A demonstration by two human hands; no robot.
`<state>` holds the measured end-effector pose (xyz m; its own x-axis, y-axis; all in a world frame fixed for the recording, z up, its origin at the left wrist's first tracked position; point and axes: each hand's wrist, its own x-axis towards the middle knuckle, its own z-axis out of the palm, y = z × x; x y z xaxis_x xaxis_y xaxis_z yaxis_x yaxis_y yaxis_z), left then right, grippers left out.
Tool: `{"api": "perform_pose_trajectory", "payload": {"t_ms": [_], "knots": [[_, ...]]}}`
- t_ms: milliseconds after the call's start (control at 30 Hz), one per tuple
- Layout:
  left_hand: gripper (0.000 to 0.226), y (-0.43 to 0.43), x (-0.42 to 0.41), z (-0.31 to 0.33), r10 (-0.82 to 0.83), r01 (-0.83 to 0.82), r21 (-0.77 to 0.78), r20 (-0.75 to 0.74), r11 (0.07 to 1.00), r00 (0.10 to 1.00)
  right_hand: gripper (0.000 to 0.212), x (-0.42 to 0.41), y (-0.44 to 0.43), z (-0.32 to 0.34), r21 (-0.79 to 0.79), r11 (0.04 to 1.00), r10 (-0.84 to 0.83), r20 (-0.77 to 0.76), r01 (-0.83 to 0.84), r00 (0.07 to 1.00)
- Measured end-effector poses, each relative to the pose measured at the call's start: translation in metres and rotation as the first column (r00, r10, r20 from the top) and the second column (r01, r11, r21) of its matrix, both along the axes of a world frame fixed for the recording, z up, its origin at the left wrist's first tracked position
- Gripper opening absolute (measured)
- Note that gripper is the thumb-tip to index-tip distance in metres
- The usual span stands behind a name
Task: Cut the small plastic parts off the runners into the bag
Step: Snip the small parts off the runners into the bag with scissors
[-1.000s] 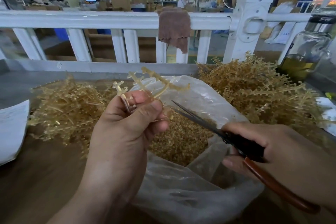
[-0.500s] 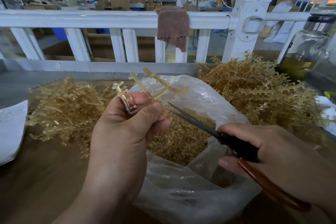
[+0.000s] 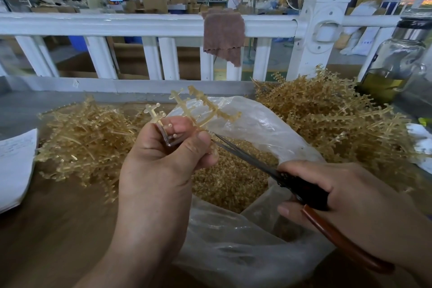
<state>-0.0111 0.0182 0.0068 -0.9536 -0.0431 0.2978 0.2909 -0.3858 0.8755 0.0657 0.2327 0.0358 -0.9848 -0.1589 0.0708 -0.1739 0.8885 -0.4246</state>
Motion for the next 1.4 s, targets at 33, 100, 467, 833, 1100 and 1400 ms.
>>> {"api": "perform_pose_trajectory", "payload": {"t_ms": [33,100,467,833,1100,1400], "knots": [[0.022,0.0001,0.0002,-0.0004,0.003,-0.003,-0.001,0.0,1.0,1.0,0.044,0.0,0.0,-0.0008,-0.006,1.0,0.004,-0.009,-0.004,1.0],[0.022,0.0004,-0.0002,-0.0007,0.011,-0.011,0.004,0.005,1.0,1.0,0.042,-0.0002,-0.0007,-0.0021,-0.001,1.0,0.016,-0.024,-0.016,1.0],[0.02,0.0036,0.0009,0.0003,-0.008,0.009,0.05,-0.011,0.999,1.0,0.041,-0.0003,-0.0016,-0.0045,-0.022,0.999,0.041,-0.103,-0.044,0.994],[0.018,0.0018,-0.0034,-0.0058,-0.007,0.007,0.034,-0.009,0.999,1.0,0.035,-0.003,-0.0015,-0.0083,0.008,0.998,0.066,-0.176,-0.066,0.982],[0.017,0.0026,-0.0046,-0.0069,-0.024,0.025,0.035,-0.028,0.999,0.999,0.033,-0.0054,0.0001,-0.0098,0.0,0.996,0.083,-0.191,-0.084,0.978],[0.018,0.004,-0.0057,-0.006,-0.026,0.027,0.047,-0.019,0.999,0.999,0.026,-0.0059,-0.0012,-0.0078,-0.002,0.997,0.082,-0.185,-0.083,0.979]]}}
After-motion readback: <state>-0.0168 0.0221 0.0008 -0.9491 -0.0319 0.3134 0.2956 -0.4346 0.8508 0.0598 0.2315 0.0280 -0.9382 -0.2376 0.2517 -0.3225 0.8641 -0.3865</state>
